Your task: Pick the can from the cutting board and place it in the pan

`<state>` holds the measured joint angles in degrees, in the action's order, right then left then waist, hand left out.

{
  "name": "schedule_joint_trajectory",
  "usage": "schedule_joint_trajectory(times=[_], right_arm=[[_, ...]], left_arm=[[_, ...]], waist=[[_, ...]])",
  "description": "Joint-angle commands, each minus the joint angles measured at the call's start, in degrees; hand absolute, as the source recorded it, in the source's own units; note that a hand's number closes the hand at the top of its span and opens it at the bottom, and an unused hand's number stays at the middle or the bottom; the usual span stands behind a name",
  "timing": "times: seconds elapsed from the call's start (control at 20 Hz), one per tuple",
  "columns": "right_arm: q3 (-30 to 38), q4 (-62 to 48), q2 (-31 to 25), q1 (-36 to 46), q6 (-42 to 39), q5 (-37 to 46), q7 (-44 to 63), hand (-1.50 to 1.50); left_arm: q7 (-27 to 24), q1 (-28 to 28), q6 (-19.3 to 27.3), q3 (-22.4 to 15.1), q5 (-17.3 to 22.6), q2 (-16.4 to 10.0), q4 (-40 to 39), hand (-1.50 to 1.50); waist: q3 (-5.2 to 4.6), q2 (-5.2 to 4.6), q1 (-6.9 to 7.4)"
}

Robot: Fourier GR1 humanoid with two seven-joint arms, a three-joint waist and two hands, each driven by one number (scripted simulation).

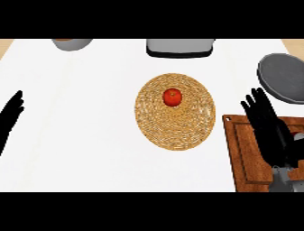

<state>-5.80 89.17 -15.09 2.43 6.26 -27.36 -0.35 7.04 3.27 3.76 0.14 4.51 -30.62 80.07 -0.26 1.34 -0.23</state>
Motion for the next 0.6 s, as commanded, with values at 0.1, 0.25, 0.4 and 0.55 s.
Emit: schedule_joint_trajectory(times=[0.1, 0.25, 0.4, 0.55], right_arm=[[2.82, -3.63, -12.36, 0.62, -21.70, -4.23, -3.01, 1.50], [1.50, -4.46, -20.53, 3.18, -35.00, -4.01, -4.22, 1.50], [10.88, -7.33, -25.70, -2.05, -30.24, 6.92, -20.43, -1.50], [17.58, -11.79, -29.45, -5.25, -28.72, 11.03, -30.63, -1.50]], left_arm=[[-1.17, 4.66, 3.73, -0.02, 1.58, 6.36, 3.97, 0.00], [-3.78, 7.65, 3.89, 1.38, 4.19, 8.31, 5.36, 0.00], [-3.97, 6.09, 4.10, 1.86, 5.68, 10.13, 4.46, 0.00], [-2.02, 5.05, 5.37, -0.20, 4.75, 11.61, 7.58, 0.00]], waist=[[0.40, -1.42, -0.08], [0.49, -1.74, 0.80], [0.55, -1.15, -2.53], [0.71, -0.89, -2.16]])
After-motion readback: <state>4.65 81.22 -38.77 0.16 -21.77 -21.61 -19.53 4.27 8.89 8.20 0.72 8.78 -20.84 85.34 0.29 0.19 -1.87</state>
